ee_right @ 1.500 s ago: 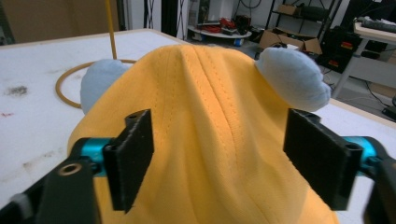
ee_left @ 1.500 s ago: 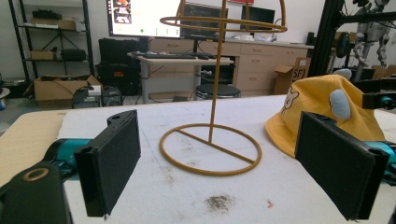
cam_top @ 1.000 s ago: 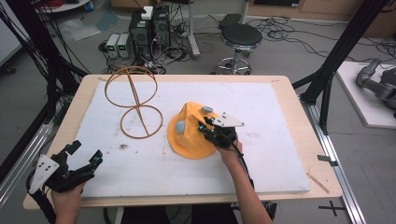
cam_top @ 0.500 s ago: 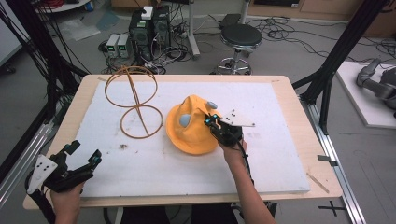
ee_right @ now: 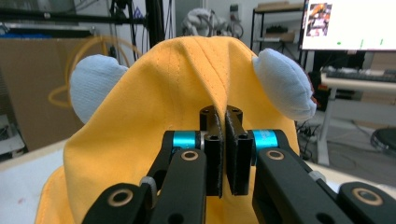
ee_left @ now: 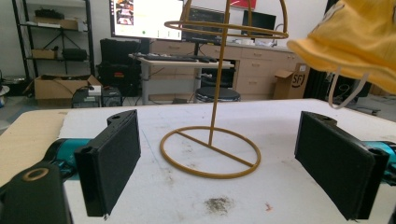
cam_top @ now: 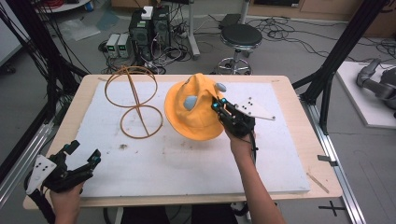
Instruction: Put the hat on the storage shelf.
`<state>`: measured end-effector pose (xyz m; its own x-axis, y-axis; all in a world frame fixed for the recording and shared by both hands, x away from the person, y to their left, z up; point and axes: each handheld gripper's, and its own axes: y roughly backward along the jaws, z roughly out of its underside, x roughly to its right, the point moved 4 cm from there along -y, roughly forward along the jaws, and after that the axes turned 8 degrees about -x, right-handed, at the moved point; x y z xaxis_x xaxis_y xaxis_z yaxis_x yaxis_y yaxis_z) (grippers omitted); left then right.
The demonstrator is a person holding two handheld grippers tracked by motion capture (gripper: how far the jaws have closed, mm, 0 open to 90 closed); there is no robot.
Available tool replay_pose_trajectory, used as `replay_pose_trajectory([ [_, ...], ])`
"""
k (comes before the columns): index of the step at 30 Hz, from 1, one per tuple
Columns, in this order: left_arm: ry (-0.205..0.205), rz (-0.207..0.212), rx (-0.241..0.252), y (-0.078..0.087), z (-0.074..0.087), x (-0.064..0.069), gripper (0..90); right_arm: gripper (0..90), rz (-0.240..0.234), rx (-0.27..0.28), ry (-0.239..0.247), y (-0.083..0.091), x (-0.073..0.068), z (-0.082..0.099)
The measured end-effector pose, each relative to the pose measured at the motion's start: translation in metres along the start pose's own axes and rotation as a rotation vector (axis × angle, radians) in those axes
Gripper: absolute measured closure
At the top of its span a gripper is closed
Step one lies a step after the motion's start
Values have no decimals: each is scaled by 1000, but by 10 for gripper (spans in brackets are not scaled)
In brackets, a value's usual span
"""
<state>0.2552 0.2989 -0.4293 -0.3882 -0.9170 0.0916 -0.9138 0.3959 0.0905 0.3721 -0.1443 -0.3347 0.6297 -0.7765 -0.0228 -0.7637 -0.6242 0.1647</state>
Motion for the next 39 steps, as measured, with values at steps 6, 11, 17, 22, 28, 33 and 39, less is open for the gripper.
replay_pose_trajectory([
  [6, -2, 1, -3, 1, 0, 0, 147, 880, 13, 65, 0, 5, -2, -26],
  [11, -1, 5, -1, 0, 0, 1, 147, 880, 21, 112, 3, 6, -8, -45],
  [17, -4, 9, 2, 0, -1, 2, 147, 878, 9, 140, 21, -2, -21, -64],
  [22, -1, 16, 8, 0, -1, 3, 147, 877, -7, 156, 34, -18, -35, -82],
  [28, -17, 19, 17, 2, -4, 4, 147, 876, -24, 162, 40, -37, -53, -96],
  [33, -24, 19, 25, 5, -5, 5, 146, 876, -40, 159, 45, -54, -67, -102],
  [39, -23, 16, 29, 12, -5, 3, 147, 874, -54, 140, 46, -86, -83, -104],
])
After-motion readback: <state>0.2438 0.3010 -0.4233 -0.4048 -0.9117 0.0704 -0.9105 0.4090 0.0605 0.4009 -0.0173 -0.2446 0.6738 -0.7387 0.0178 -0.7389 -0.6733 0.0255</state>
